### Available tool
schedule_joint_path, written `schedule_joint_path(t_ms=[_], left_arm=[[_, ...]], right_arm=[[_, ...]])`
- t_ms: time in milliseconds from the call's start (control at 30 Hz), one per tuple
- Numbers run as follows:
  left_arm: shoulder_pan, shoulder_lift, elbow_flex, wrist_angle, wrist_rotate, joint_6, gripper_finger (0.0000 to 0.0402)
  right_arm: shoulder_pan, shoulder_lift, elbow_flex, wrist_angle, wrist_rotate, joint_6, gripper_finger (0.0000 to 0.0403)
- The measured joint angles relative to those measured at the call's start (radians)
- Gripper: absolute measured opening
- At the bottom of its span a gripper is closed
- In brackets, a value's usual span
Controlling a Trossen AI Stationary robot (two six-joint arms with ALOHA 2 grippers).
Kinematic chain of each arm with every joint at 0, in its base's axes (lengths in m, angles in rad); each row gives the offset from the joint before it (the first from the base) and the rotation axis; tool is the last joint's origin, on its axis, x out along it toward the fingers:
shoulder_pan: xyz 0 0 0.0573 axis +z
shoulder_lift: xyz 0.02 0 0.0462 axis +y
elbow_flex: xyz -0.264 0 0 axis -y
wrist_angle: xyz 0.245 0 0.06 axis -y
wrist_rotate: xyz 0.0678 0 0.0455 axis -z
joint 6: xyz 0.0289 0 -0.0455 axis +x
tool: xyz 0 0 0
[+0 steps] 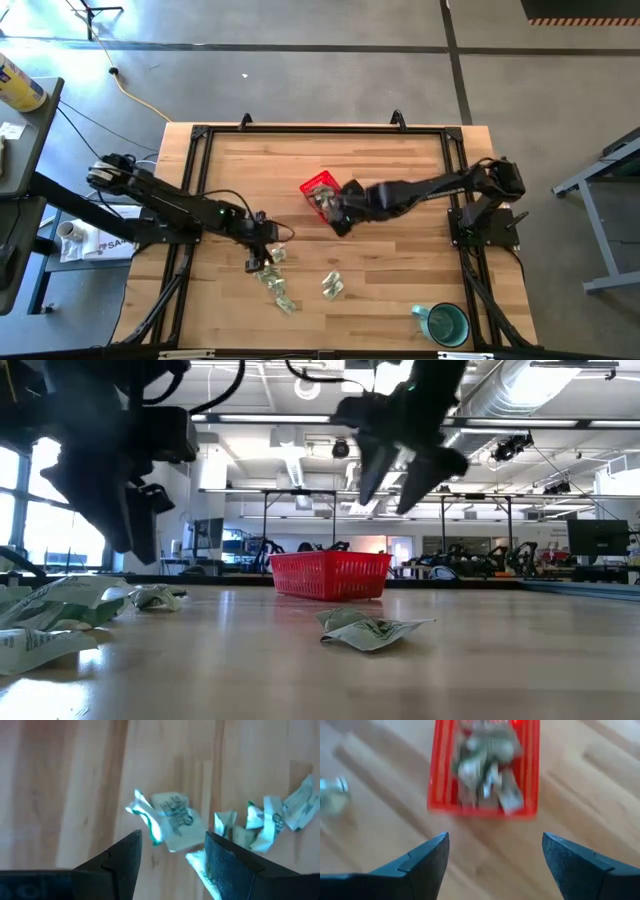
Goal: Pick and place Stevia / Truvia into bins
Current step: Put the stevia packet into the red basket
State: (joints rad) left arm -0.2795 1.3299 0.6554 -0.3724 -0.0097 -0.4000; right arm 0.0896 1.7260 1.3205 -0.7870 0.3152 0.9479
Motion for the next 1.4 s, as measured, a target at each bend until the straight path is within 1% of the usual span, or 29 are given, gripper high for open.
schedule_joint_path(t_ms=[100,200,300,400,467,567,667,767,900,1000,1167,1267,1300,1400], left_arm=[[-0.004,0.067,0.048,-0.004,0.006,-0.049,0.025],[-0.004,0.113,0.093,-0.001,0.006,-0.155,0.025],[-0.005,0.163,0.117,0.01,-0.053,-0.232,0.025],[-0.002,0.22,0.125,-0.004,-0.082,-0.234,0.025],[-0.002,0.255,0.125,0.007,-0.073,-0.237,0.025],[-0.018,0.274,0.129,-0.017,-0.056,-0.234,0.0248],[-0.032,0.273,0.143,-0.108,-0.074,-0.263,0.0228],[-0.037,0.268,0.187,-0.306,-0.107,-0.282,0.0187],[-0.02,0.266,0.27,-0.447,-0.204,-0.222,0.0102],[0.012,0.266,0.343,-0.528,-0.207,-0.168,0.004],[0.08,0.265,0.462,-0.574,-0.2,-0.085,0.0038],[0.124,0.265,0.512,-0.584,-0.128,-0.031,0.004],[0.137,0.266,0.536,-0.585,-0.12,-0.009,0.0039],[0.193,0.265,0.624,-0.553,-0.152,0.097,0.0039]], right_arm=[[0.061,-0.003,0.001,-0.087,0.02,0.039,0.0308],[0.106,0.0,-0.002,-0.148,0.032,0.039,0.0308],[0.138,0.0,-0.002,-0.2,0.06,0.044,0.0308],[0.169,0.001,-0.003,-0.233,0.101,0.066,0.0308],[0.185,0.001,-0.003,-0.242,0.12,0.063,0.0308],[0.2,0.001,-0.004,-0.263,0.129,0.054,0.0308],[0.207,0.001,-0.008,-0.299,0.138,0.053,0.0308],[0.212,0.001,-0.008,-0.312,0.162,0.043,0.0308],[0.213,0.002,-0.008,-0.322,0.188,0.035,0.0308],[0.212,0.002,-0.008,-0.324,0.204,0.036,0.0307],[0.213,0.002,-0.008,-0.353,0.207,0.038,0.0307],[0.215,0.002,-0.008,-0.372,0.199,0.039,0.0307],[0.215,0.002,-0.008,-0.38,0.193,0.039,0.0307],[0.222,0.001,-0.008,-0.406,0.182,0.046,0.0307]])
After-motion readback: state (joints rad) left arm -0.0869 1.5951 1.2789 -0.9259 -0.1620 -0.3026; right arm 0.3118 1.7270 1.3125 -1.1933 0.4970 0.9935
